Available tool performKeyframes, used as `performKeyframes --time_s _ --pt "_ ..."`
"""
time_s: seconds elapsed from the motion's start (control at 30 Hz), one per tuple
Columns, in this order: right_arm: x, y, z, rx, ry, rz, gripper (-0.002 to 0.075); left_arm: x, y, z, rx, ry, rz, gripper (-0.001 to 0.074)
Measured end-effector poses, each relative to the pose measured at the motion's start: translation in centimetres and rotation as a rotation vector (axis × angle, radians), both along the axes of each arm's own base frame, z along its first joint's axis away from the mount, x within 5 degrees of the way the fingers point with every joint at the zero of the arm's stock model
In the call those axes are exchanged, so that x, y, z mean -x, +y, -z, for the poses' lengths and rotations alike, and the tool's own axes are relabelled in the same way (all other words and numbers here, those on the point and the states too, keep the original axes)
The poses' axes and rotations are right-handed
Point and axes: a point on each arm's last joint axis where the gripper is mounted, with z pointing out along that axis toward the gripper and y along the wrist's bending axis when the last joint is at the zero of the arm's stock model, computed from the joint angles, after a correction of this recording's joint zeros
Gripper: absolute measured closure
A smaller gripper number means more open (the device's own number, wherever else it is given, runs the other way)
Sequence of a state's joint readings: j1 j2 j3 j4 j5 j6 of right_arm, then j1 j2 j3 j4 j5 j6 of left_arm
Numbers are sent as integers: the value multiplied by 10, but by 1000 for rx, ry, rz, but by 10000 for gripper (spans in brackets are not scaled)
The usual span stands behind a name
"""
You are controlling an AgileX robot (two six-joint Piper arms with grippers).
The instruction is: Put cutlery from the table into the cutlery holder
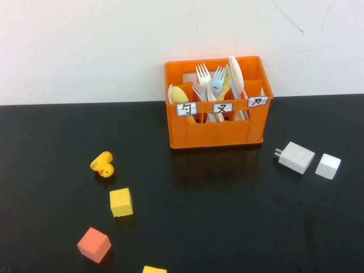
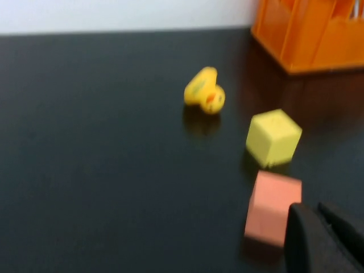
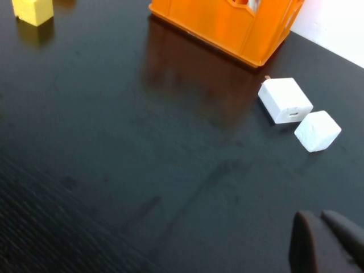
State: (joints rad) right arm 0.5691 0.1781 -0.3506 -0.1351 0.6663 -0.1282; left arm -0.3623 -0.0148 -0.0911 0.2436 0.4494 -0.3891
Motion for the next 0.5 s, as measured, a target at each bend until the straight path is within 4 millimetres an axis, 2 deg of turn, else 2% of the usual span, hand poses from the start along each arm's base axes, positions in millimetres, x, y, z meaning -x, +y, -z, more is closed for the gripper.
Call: performKeyframes --time_s 0.17,0.23,0.5 --pt "0 0 1 0 2 0 728 -7 -4 12 83 -131 -36 736" --pt "0 0 1 0 2 0 728 -8 -4 10 118 -172 -55 736" --pt "0 0 1 0 2 0 728 -9 -1 7 196 -191 -140 736"
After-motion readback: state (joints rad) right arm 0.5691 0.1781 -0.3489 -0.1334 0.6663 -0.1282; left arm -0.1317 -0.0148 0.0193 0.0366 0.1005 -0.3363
